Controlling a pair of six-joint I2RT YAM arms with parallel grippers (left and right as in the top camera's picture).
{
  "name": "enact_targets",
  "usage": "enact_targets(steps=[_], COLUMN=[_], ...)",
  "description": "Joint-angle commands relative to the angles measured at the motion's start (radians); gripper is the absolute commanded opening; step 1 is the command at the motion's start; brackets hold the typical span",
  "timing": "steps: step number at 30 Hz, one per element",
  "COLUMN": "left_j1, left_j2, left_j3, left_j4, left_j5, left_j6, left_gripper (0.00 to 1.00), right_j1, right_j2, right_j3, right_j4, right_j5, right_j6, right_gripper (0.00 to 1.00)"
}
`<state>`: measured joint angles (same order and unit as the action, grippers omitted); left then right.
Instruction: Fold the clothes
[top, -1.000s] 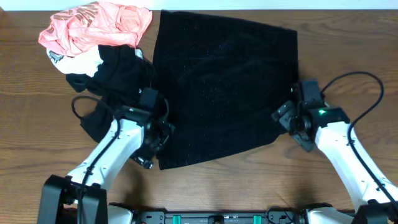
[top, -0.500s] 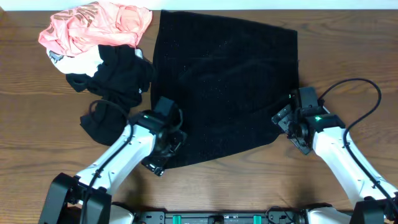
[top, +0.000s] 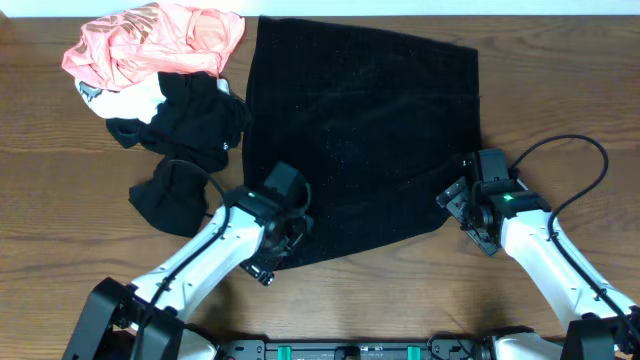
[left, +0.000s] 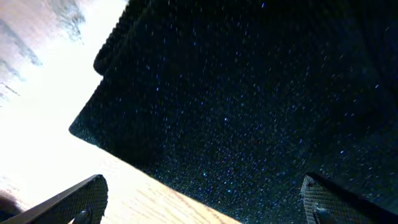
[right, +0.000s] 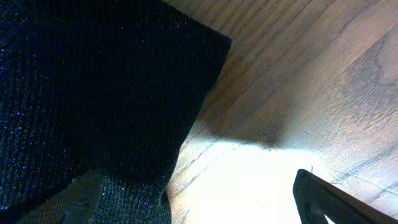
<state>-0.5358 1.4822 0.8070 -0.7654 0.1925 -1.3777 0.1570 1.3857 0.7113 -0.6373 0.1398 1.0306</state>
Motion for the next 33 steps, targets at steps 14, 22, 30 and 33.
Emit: enact_targets(steps=[14,22,30,33], left_j1=[-0.013,-0.013,-0.013,-0.013], left_j2=[0.001,0.011,0.032,0.033], left_j3=[-0.116,-0.116,-0.116,-0.116], left_j4=[0.093,0.110,0.135,0.143], left_j5=[-0.235,-0.269,-0.269,-0.280], left_j6=[-0.285,-0.285,-0.284,-0.284], left_gripper=[0.97,0.84,0.49,0.37], right_j1=[0.008,0.008,0.008,0.008], right_j2=[0.002,0.002,0.002,0.002], right_j3=[-0.009,-0.027,-0.101,-0.124], right_j4=[0.031,0.030,0.103,0.131], right_j5=[0.021,0.022,0.021,0.023], right_j6=[0.008,0.008,0.008,0.002], right_gripper=[0.95,0.71,0.49,0.44])
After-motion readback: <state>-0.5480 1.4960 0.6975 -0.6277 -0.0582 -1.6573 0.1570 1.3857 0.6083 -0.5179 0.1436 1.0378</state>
